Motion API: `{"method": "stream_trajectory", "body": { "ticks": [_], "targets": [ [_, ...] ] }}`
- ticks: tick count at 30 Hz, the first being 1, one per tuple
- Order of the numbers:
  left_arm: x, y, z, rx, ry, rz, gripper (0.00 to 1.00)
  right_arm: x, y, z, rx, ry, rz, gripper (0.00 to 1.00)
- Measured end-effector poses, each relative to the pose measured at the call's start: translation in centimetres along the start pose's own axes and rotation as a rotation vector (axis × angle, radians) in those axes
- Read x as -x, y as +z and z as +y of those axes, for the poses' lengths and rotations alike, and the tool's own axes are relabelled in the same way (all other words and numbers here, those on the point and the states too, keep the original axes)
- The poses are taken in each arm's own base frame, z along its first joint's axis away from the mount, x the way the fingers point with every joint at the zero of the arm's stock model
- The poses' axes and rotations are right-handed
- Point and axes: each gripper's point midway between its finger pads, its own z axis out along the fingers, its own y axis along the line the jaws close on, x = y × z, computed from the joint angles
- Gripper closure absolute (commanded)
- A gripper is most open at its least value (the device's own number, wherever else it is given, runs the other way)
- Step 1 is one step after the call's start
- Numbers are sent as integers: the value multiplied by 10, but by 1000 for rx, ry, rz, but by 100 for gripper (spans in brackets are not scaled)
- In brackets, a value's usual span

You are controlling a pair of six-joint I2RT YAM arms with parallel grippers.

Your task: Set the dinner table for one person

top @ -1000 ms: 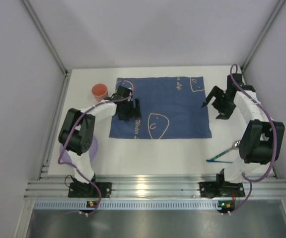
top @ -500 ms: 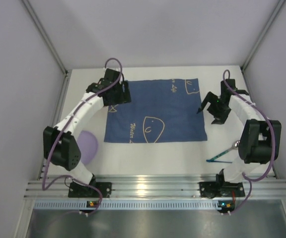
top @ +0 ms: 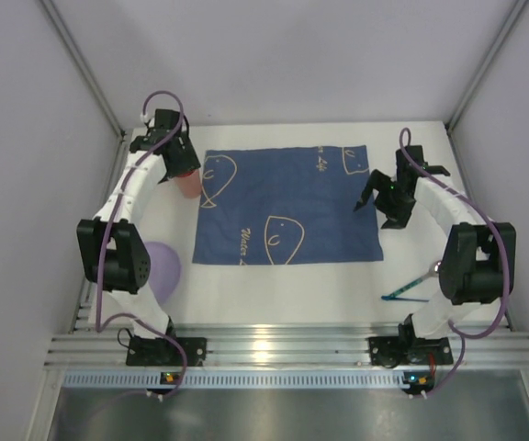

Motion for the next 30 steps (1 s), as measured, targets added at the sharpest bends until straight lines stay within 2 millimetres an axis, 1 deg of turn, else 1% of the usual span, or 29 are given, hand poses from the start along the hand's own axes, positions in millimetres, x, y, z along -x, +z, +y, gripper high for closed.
{"method": "stream_trajectory", "body": {
  "ticks": [3, 5, 7, 10, 12, 15, 16, 17, 18, 19, 20, 21, 23, 26, 28, 29, 30],
  "targets": [
    [14, 11, 15, 37, -34, -8, 22, 0, 0, 0, 1, -7, 0, 0],
    [21, 14, 20, 48, -48, -18, 22, 0, -1, -1, -1, -14, 3, 0],
    [25, 16, 21, 54, -54, -22, 25, -1, -2, -1, -3, -21, 6, 0],
    [25, 27, 22, 63, -56, -12, 28, 1, -4, 0, -2, -32, 2, 0],
    [21, 39, 23, 75, -52, 9, 29, 2, -5, 1, 0, -35, 0, 0],
    [11, 57, 29, 96, -52, 49, 35, 2, -6, 1, -2, -40, 2, 0],
    [9, 61, 31, 99, -54, 59, 45, 1, -6, 0, -3, -40, 5, 0],
    [7, 66, 34, 104, -59, 69, 50, 1, -6, 0, -6, -40, 7, 0],
    [6, 70, 38, 108, -62, 76, 59, 0, -6, -1, -10, -40, 9, 0],
    [7, 73, 42, 109, -68, 80, 73, 0, -7, -1, -12, -40, 11, 0],
    [6, 76, 45, 109, -71, 87, 100, -1, -7, -2, -16, -40, 12, 0],
    [7, 79, 49, 110, -76, 88, 100, -1, -7, -3, -20, -40, 13, 0],
    [12, 81, 50, 88, -82, 83, 100, -1, -7, -4, -24, -41, 14, 0],
    [16, 82, 46, 54, -73, 78, 100, 1, -10, -2, -23, -45, 9, 0],
    [18, 79, 34, 20, -45, 60, 100, 7, -18, 9, -4, -62, -5, 0],
    [18, 75, 24, -3, -20, 48, 100, 10, -22, 16, 12, -72, -13, 0],
    [19, 70, 12, -26, 2, 34, 100, 16, -31, 34, 47, -97, -27, 0]
  ]
}}
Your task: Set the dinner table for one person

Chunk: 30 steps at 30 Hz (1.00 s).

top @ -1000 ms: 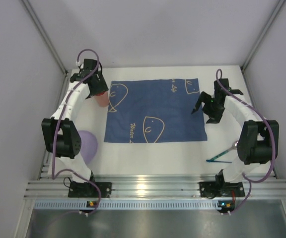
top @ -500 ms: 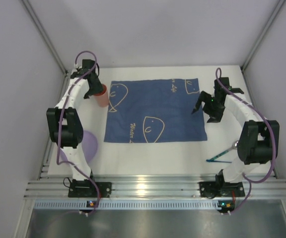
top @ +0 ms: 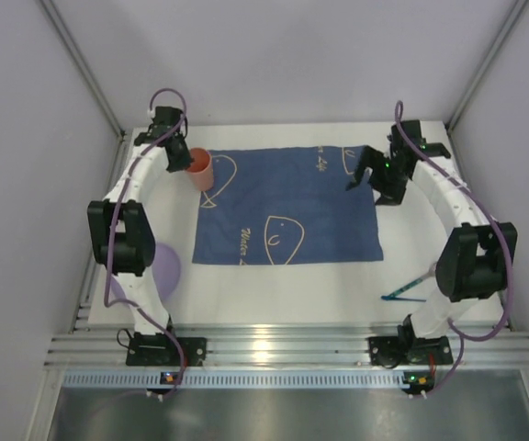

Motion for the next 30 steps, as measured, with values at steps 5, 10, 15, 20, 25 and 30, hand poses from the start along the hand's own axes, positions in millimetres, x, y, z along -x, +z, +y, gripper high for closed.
{"method": "stream_trajectory", "body": {
  "ticks": [5, 10, 15, 20, 25, 30],
  "targets": [
    [-4, -43, -80, -151, 150, -72, 100, 47, -44, 125, 273, -171, -113, 0],
    [-21, -87, -149, -297, 274, -114, 100, 56, -69, 220, 481, -285, -151, 1],
    [-46, -109, -179, -356, 345, -108, 100, 33, -35, 238, 495, -286, -37, 0],
    [-74, -128, -207, -402, 414, -99, 100, 14, 11, 230, 432, -265, 64, 2],
    [-100, -140, -218, -392, 486, -62, 100, -13, 22, 229, 395, -288, 133, 64],
    [-105, -140, -218, -334, 529, -59, 79, -33, 31, 208, 259, -383, 152, 100]
  ]
}}
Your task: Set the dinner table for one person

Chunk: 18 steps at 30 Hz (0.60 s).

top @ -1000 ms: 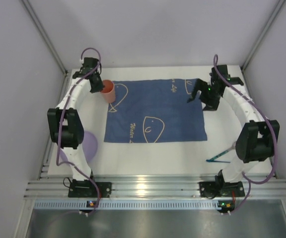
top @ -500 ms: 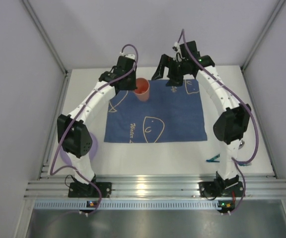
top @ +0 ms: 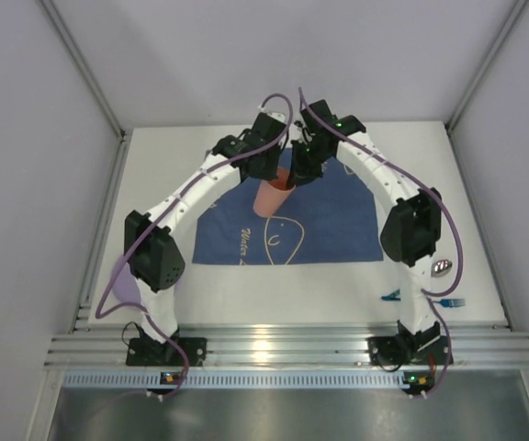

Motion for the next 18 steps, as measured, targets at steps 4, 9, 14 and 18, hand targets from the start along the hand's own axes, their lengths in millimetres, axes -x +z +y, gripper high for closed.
{"method": "stream_trajectory", "body": {
  "ticks": [4, 9, 14, 18],
  "targets": [
    [13, -7, -9, -4, -21, -25, 8, -6, 4, -13, -90, -1, 3, 100],
    [31, -20, -10, 20, -53, -85, 2, 2, 1, -39, -190, 21, -29, 100],
    [29, -30, 32, 105, -119, -96, 1, 24, -15, -72, -275, 68, -76, 100],
    [2, -44, 99, 212, -232, -64, 2, 59, -41, -127, -367, 164, -164, 100]
  ]
}}
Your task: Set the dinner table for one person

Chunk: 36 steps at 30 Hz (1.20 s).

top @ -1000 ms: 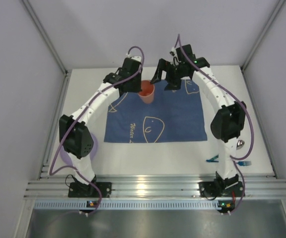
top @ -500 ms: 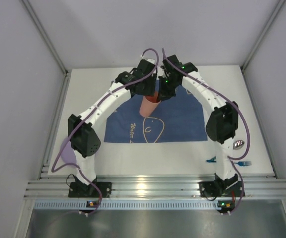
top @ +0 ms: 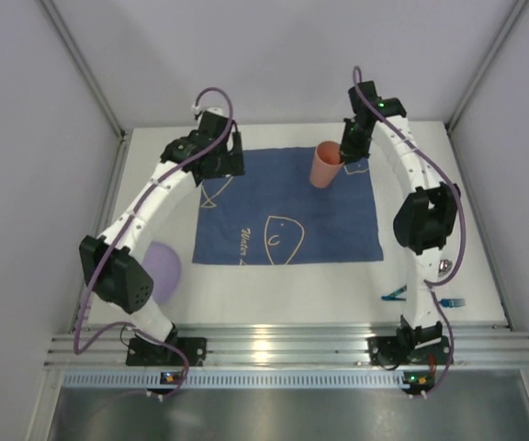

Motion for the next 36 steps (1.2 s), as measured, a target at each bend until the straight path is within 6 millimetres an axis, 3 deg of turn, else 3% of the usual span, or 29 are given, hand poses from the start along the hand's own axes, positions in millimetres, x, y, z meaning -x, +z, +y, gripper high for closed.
{"method": "stream_trajectory", "body": {
  "ticks": [3, 6, 9, 12, 17, 18, 21, 26, 27, 30, 31, 33, 36],
  "targets": [
    [-14, -6, 41, 61, -74, 18, 2, 36, 4, -43, -80, 80, -69, 100],
    [-33, -16, 62, 80, -116, 39, 2, 62, 12, -79, -152, 143, -118, 100],
    [-49, -24, 73, 83, -141, 58, 2, 72, 27, -93, -195, 167, -134, 100],
    [-64, -30, 82, 91, -162, 78, 2, 69, 44, -93, -220, 163, -121, 98],
    [-79, -38, 91, 98, -189, 98, 2, 67, 55, -93, -250, 156, -122, 74],
    [-82, -39, 92, 99, -191, 103, 2, 67, 55, -94, -253, 155, -122, 61],
    [-88, -40, 95, 108, -203, 116, 2, 65, 60, -93, -263, 146, -116, 38],
    [-98, -34, 108, 156, -227, 164, 2, 65, 58, -80, -237, 126, -125, 21],
    [-103, -30, 111, 174, -234, 186, 2, 66, 56, -75, -219, 123, -130, 12],
    [-124, -13, 120, 227, -241, 272, 2, 71, 33, -57, -140, 122, -168, 0],
    [-135, -7, 122, 242, -241, 305, 2, 72, 18, -52, -117, 124, -185, 0],
    [-157, 1, 126, 272, -239, 375, 2, 71, -15, -44, -67, 121, -225, 0],
    [-181, 10, 132, 310, -242, 451, 2, 69, -82, -36, 4, 119, -325, 0]
  ]
}}
